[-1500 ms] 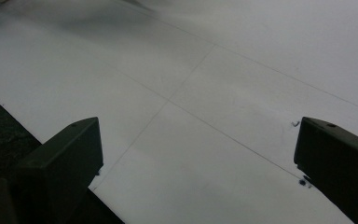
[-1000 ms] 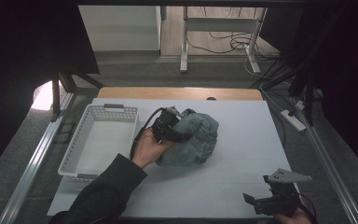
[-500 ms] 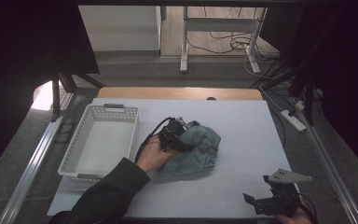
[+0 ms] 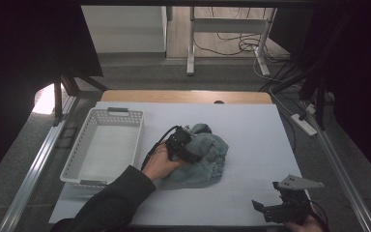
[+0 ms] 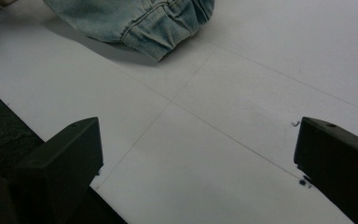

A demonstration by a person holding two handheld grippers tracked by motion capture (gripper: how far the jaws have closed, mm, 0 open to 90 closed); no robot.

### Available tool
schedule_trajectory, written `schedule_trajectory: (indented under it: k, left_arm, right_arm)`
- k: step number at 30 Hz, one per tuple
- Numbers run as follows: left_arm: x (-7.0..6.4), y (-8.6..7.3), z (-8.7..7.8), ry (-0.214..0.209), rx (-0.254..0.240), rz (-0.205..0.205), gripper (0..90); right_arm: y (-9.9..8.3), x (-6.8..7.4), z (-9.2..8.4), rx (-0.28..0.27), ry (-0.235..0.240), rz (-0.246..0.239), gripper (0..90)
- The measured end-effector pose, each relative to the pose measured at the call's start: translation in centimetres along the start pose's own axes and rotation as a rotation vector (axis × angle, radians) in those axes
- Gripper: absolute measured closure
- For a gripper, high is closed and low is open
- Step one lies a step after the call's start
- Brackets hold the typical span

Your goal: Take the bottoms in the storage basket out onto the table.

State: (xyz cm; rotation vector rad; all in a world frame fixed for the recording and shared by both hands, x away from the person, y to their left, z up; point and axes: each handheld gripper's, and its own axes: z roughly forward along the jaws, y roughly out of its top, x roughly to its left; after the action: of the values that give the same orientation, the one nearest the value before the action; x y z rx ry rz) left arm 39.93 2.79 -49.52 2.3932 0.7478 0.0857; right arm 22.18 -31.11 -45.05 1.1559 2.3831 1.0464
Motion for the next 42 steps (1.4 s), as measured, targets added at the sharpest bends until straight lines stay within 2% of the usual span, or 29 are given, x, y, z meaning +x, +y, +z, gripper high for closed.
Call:
schedule_trajectory:
  k: [4, 9, 21, 42]
  left_arm:
    - [-0.2, -0.2, 0.4, 0.009, 0.002, -0.001, 6.1]
    - [-0.1, -0.3, 0.6, 0.005, -0.002, 0.0, 3.1]
    - [0.1, -0.2, 0.4, -0.04, -0.007, -0.016, 0.2]
    - [-0.6, 0.4, -0.6, -0.015, -0.031, 0.036, 0.0]
  right_arm:
    - [0.0, 0.0, 0.0, 0.001, 0.0, 0.0, 1.5]
    - [0.0, 0.0, 0.0, 0.001, 0.001, 0.001, 1.5]
    - [0.0, 0.0, 0.0, 0.002, 0.002, -0.003, 1.5]
    - [0.0, 0.1, 0.0, -0.002, 0.006, -0.003, 1.5]
